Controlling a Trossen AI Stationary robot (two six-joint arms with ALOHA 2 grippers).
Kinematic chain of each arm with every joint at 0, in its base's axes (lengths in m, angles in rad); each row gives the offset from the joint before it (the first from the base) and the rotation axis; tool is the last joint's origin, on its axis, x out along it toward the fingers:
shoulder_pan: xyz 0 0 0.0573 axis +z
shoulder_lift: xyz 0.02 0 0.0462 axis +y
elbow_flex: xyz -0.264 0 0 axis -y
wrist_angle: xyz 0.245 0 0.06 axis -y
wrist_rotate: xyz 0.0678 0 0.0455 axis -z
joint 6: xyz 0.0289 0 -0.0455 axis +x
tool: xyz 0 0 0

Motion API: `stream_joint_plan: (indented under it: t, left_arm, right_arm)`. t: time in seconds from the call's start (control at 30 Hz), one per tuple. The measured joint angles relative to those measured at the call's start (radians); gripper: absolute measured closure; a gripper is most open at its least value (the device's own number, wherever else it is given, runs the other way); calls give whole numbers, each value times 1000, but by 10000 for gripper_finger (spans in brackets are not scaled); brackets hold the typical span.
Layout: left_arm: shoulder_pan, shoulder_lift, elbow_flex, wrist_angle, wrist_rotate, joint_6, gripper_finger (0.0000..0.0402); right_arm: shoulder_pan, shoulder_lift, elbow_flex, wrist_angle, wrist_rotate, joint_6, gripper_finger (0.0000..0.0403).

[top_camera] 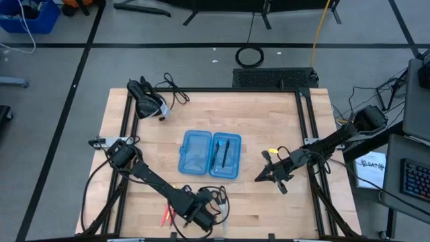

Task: Pick & place school supplies into a supply box
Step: Put the transparent black pen into the supply box

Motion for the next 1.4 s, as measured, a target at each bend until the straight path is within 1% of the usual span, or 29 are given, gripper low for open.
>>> stream_joint_plan:
  t: [0.2, 0.33, 0.43, 0.7, 0.77, 0.83, 0.97, 1.07, 1.23, 1.4]
  left_arm:
    - [4, -1, 0, -19, 7, -3, 400]
    - [7, -1, 0, -20, 12, 3, 379]
    - [1, -2, 1, -21, 17, 44, 351]
    - [2, 13, 3, -1, 11, 25, 249]
    - [6, 38, 3, -6, 33, 23, 232]
    - [15, 62, 5, -6, 83, 8, 222]
    - [35, 99, 9, -9, 151, -31, 219]
    - [44, 112, 10, -1, 178, -41, 228]
    - [49, 114, 9, -1, 171, -25, 265]
    - [39, 114, 6, -4, 154, -8, 311]
  right_arm:
    - [0, 0, 0, -2, 0, 0, 403]
    - [0, 0, 0, -3, 0, 0, 403]
    - [0, 0, 0, -3, 0, 0, 403]
    - [0, 0, 0, -4, 0, 3, 403]
    - [0, 0, 0, -4, 0, 3, 403]
    - [0, 0, 0, -8, 0, 3, 403]
    - [0, 0, 0, -10, 0, 3, 403]
    - [0, 0, 0, -10, 0, 3, 403]
    - [0, 0, 0, -10, 0, 3, 403]
    - [0, 0, 0, -11, 0, 3, 403]
